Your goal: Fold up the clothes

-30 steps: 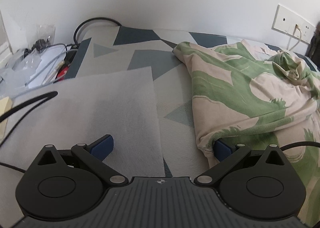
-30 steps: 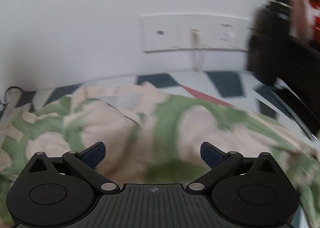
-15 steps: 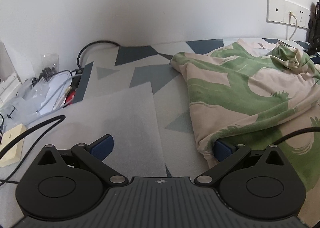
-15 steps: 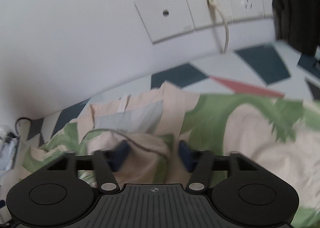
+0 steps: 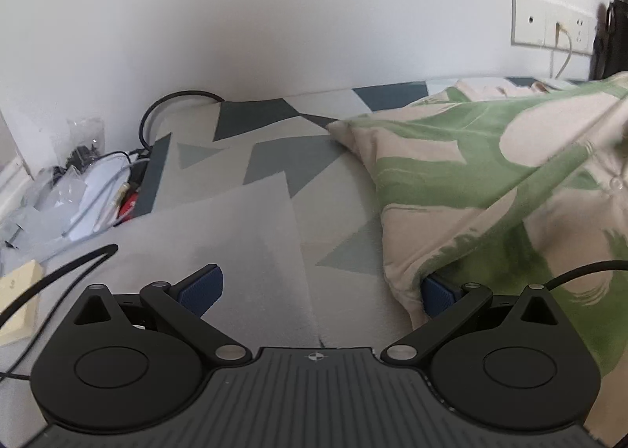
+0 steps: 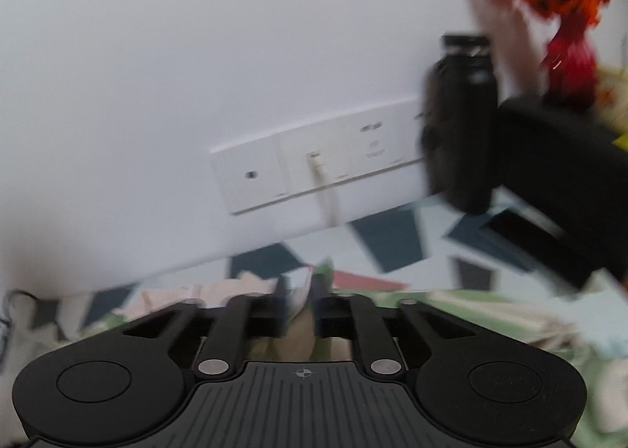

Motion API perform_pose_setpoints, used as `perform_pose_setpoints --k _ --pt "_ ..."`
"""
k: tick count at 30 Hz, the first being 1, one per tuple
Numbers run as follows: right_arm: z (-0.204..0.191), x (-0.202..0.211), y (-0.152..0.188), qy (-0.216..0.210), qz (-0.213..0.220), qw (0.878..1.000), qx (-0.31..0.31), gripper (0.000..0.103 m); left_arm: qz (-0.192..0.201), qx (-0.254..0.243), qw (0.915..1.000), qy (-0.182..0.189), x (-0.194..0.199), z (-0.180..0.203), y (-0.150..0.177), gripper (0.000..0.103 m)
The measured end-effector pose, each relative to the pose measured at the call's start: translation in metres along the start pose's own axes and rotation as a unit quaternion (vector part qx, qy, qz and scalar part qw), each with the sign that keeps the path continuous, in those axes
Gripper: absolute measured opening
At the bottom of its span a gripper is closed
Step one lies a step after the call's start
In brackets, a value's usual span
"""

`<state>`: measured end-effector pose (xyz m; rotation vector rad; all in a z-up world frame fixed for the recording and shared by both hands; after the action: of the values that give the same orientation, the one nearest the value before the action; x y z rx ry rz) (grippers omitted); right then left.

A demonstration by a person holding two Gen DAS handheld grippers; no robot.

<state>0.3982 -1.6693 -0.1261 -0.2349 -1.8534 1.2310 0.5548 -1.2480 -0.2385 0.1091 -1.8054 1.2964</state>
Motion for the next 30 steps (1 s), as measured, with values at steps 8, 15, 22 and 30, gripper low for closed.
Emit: perform_pose_setpoints --k 8,15,22,30 --pt "0.056 -0.004 0.027 0.026 -0.052 0.997 -0.045 0.045 -0.007 0.008 0.9999 0.007 -0.002 -0.003 0.001 0.103" --pt "0.056 -0.006 0.080 -0.004 -0.127 0.991 -0.048 0.042 -0.005 0.018 0.9998 0.006 -0.002 -0.004 0.002 0.103" --pt "0.047 -0.009 0.107 -0.036 -0.176 0.982 -0.062 0.022 -0.005 0.022 0.9997 0.006 -0.002 -0.006 0.002 0.103" --pt "0.040 -0.041 0.063 -0.045 -0.164 0.981 -0.092 0.006 -0.008 0.020 0.9997 0.006 -0.003 -0.005 0.001 0.103"
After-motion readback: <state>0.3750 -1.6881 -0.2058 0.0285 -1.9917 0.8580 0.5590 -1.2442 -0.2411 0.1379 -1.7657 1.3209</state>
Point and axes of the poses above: each gripper's, at about its wrist camera, not at the fingertips, and x roughly against the way its jaws point, z to its right, y to its underside, the point moved 6 cm from there along -x, roughly the way its jaws point, and after that the axes turned 8 degrees about y, right-handed, at the moved point
